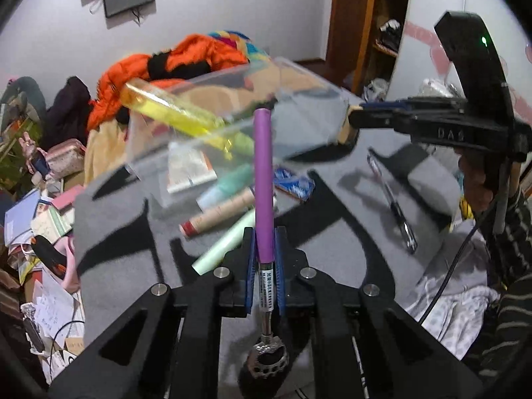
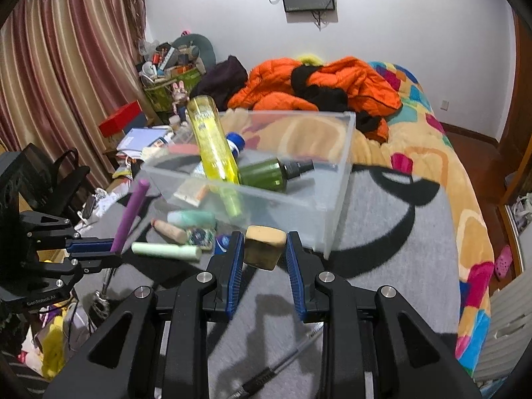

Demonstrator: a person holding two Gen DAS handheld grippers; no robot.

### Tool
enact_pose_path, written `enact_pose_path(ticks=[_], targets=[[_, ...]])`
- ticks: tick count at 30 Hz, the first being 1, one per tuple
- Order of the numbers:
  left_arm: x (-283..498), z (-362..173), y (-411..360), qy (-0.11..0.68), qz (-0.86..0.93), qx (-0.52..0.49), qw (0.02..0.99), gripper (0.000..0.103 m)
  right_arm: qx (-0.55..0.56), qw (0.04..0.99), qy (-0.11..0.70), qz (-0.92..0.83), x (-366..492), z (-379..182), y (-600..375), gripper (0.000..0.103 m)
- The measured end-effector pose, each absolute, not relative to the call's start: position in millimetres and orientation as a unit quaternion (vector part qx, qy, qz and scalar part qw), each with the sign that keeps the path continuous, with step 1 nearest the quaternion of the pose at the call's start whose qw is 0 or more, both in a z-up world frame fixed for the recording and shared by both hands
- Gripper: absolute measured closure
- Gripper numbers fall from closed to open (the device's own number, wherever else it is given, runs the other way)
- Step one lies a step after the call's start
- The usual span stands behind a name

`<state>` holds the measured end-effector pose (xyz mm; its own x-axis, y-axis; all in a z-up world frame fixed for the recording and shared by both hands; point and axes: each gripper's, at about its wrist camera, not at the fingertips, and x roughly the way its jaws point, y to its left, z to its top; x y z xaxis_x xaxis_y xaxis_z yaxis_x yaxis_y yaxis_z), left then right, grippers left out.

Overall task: Organize objects
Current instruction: 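Grasp the purple back scratcher with the left gripper while the right gripper grasps the wooden eraser, then carry the back scratcher and eraser over the clear box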

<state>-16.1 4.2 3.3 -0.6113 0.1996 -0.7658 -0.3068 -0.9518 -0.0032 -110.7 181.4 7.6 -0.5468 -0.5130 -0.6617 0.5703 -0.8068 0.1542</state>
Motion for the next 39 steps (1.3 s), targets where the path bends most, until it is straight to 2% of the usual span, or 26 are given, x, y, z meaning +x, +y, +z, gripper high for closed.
enact_pose_path(ticks=[11,23,39], targets=[[-40.4,50.8,-19.2,0.018,0.928,-0.354,0.113,0.093,0.315,0.307,0.024,-0.897,-125.9,45.6,175.1,0.080],[-84.2,105.1,-35.5,-0.015,0.955,-0.286,0.074,0.093,0.301,0.299,0.015,-0.905,-153.2,59.7,164.8,0.080],[-137.3,76.8,-62.6,-0.043,0.947,-0.317,0.015,0.093,0.357,0.295,0.030,-0.886,-180.1,20.7,157.6,0.080]])
